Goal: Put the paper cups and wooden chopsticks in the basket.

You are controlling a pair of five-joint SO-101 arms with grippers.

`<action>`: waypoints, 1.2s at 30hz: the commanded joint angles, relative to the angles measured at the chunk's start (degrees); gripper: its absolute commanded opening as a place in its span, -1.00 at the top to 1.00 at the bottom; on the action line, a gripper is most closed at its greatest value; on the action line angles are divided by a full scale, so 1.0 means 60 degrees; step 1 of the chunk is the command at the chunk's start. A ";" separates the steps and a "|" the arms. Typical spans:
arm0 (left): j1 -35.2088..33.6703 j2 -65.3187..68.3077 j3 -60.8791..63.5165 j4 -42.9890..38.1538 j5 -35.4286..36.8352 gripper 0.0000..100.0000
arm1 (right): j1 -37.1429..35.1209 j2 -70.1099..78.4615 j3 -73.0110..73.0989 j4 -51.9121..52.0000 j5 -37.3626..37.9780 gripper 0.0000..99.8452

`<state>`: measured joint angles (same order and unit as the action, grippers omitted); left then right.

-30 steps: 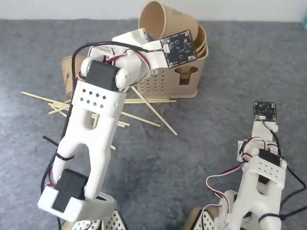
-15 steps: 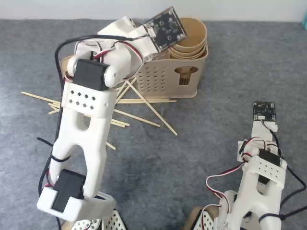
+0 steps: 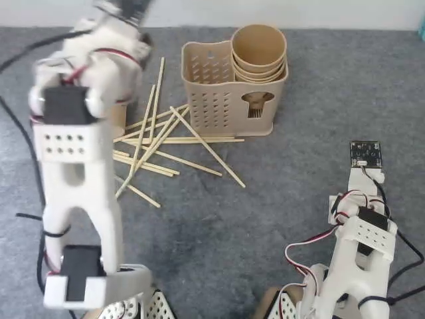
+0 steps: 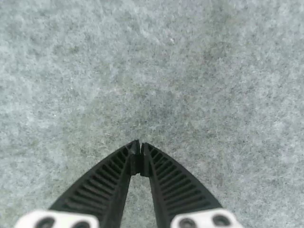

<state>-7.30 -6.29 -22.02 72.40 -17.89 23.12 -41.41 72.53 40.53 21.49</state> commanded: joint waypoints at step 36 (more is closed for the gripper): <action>-0.1392 1.1502 -1.1890 0.4718 -0.2374 0.75 | -0.0110 -0.0315 0.0249 -0.0212 0.0132 0.98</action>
<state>-17.05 66.77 -92.09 95.52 -29.32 23.12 -41.41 72.53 40.53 21.49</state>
